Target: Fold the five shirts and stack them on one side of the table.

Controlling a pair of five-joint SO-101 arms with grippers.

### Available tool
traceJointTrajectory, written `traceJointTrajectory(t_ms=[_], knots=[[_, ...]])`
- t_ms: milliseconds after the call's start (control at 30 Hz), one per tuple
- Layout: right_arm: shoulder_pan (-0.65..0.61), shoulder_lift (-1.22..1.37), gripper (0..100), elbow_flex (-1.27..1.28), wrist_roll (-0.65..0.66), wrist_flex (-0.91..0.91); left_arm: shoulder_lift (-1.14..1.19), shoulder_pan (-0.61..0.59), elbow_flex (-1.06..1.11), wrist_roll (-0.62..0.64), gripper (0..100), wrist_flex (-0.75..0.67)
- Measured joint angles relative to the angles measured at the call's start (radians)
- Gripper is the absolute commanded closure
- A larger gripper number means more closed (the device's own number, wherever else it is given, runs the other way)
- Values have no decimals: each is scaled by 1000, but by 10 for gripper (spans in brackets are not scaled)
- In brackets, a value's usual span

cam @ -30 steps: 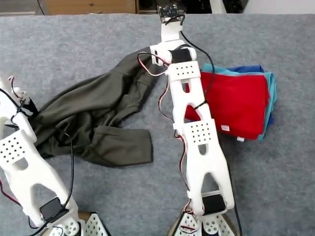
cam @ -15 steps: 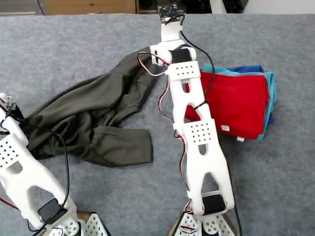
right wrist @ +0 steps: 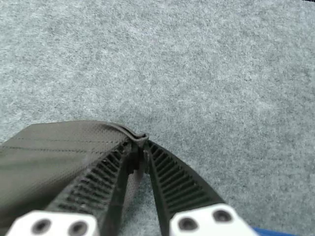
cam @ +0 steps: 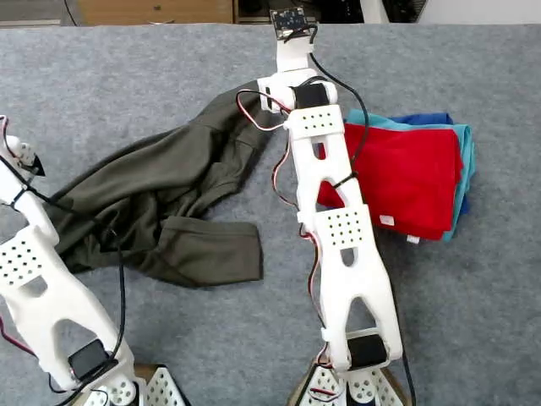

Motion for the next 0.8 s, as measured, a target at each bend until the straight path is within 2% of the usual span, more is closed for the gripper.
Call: traceJointTrajectory(t_ms=[633, 800], knots=[[0, 0, 997, 0, 0, 0, 81, 0, 64, -5, 809, 0], [0, 0, 997, 0, 0, 0, 84, 0, 63, -5, 911, 0]])
